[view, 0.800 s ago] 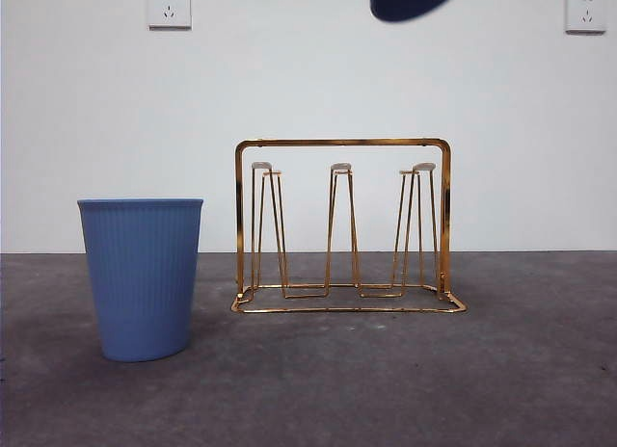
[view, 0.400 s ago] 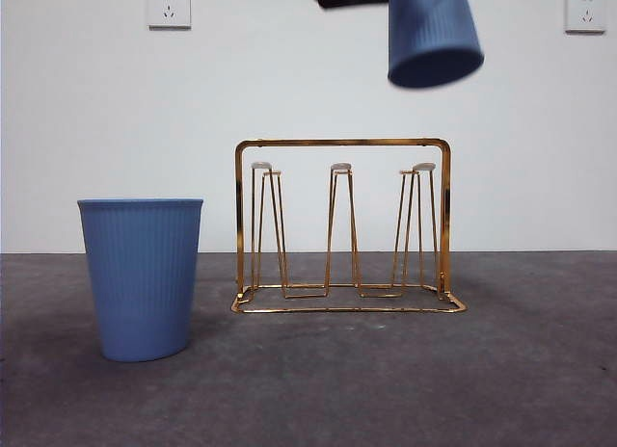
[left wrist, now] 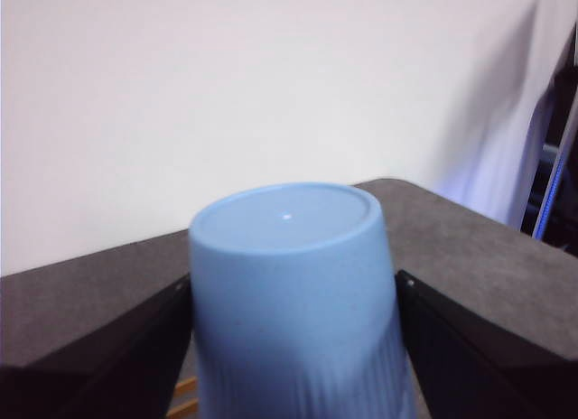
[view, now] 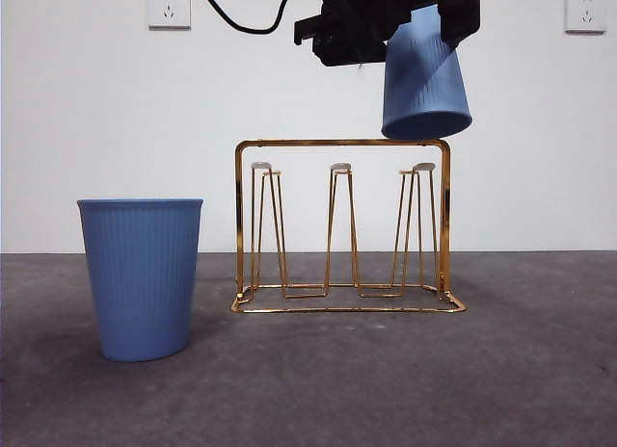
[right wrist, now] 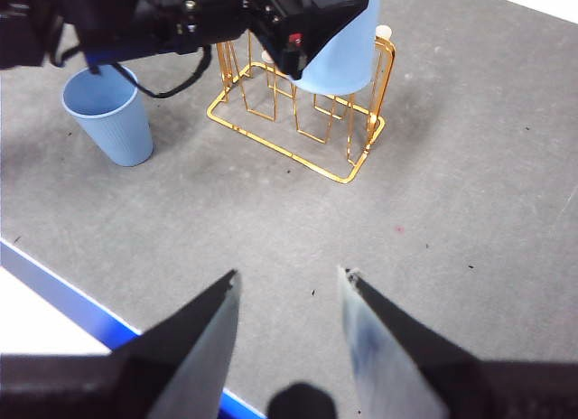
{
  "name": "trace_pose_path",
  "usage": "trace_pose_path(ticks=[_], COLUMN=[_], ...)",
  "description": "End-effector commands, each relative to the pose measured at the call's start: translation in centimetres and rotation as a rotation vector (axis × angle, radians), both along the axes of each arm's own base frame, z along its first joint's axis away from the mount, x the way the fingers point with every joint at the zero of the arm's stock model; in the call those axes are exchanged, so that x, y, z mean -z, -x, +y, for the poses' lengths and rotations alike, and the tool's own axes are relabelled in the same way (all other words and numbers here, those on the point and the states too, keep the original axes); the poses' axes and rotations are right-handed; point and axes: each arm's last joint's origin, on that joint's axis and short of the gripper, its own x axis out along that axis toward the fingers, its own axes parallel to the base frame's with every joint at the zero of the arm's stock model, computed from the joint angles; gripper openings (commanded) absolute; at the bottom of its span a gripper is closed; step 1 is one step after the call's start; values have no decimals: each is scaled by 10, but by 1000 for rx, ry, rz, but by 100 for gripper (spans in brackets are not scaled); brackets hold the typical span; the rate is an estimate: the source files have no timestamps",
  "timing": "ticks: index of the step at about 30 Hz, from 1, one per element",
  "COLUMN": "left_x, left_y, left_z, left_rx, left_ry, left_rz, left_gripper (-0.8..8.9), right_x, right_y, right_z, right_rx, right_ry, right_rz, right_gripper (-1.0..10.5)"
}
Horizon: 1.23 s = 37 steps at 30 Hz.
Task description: Pick up cup 1,put cup 1 in the cup rack,pick up cup 2,put cup 2 in the cup rack
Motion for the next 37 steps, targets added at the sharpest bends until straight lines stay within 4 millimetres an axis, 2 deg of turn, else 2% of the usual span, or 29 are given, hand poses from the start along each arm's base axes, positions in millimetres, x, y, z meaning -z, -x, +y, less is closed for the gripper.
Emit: trace_pose_path(ticks=[1, 15, 37], left_x=[5, 8, 51], left_y=[-6, -15, -21], left_z=[0, 4, -11], left_rx=[-16, -8, 0], left_ry=[-1, 7, -34], left_rz=[-13, -18, 80], left_gripper=[-8, -8, -8], right_x=[3, 3, 3], right_y=[1, 1, 1], right_z=[-1, -1, -1], right_rx=[5, 5, 4], right_ry=[18, 18, 20], right_rz=[20, 20, 19], right_gripper=[189, 187, 187])
